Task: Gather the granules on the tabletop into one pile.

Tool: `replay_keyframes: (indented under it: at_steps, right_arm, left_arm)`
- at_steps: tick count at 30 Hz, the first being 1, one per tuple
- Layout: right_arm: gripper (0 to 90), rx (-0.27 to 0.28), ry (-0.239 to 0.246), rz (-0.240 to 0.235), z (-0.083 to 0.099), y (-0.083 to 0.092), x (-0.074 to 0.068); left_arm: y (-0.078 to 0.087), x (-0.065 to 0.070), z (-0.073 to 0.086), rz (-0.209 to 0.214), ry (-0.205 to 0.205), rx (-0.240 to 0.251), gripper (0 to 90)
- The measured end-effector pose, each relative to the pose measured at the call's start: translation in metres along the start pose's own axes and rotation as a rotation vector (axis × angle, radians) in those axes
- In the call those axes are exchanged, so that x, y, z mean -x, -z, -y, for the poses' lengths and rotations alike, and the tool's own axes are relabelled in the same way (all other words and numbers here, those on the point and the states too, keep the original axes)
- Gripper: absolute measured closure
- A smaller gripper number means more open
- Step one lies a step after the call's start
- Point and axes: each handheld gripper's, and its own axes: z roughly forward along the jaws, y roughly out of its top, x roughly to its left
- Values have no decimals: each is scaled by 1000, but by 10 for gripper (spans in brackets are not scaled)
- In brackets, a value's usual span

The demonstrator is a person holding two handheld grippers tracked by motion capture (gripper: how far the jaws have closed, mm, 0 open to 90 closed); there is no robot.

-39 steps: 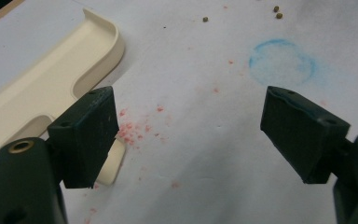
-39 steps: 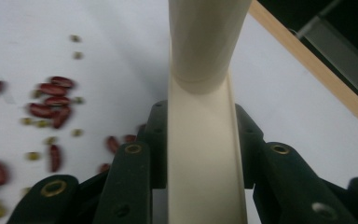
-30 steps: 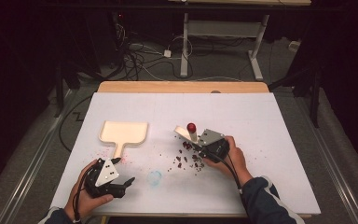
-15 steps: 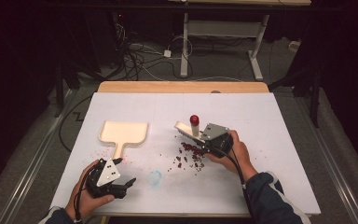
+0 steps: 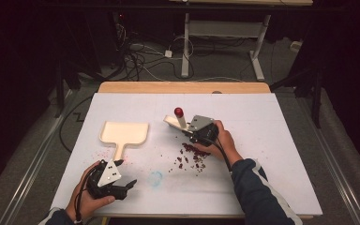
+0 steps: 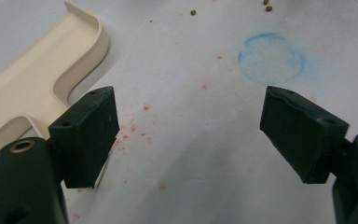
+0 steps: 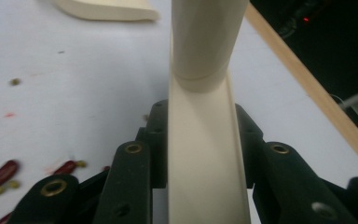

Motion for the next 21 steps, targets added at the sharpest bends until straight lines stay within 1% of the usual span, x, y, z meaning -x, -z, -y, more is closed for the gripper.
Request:
replay_keyframes:
  at_steps: [1,3,4,5,6,7,8,11,12,15,16,17,18,19,20,21]
  right_arm:
    - [674,2,14,-7,1,0,-4]
    - [672,13,46,-43,3,5,-11]
    - [672,26,49,-68,4,8,-13]
    - [672,44,59,-96,7,12,-15]
    - [671,57,74,-115,8,15,-18]
    - [670,62,88,-138,10,19,-20]
    - [670,70,99,-164,12,23,-23]
    - [669,89,141,-213,19,36,-29]
    - [669,91,144,-226,21,40,-30]
    - [670,95,143,-230,26,51,-31]
    - [671,101,140,-218,27,53,-30]
    - [672,104,135,-212,28,55,-29]
    - [673,108,124,-202,28,57,-28]
    - [673,114,112,-182,28,57,-27]
    - [673,122,102,-173,28,58,-25]
    - [674,125,84,-154,27,59,-24]
  left_arm:
    - [0,0,0,0,-1,-1,186]
    - [0,0,0,-6,-8,5,186]
    - [1,0,-1,-7,-5,7,186]
    - [1,1,-1,-3,6,6,186]
    - [1,1,-1,-4,10,8,186]
    - [1,1,-1,-4,10,8,186]
    - [1,0,-2,-10,1,14,185]
    - [0,1,-2,-1,8,5,186]
    - [0,2,-2,1,7,3,185]
    - [-1,2,-3,1,4,0,185]
    - [-1,2,-3,-5,-8,2,185]
    - [-1,3,-4,2,0,-1,185]
    - [-1,3,-4,2,0,-1,185]
    - [-1,3,-4,1,2,0,185]
    - [-1,3,-5,-3,2,1,186]
    - [-1,3,-5,-3,2,1,185]
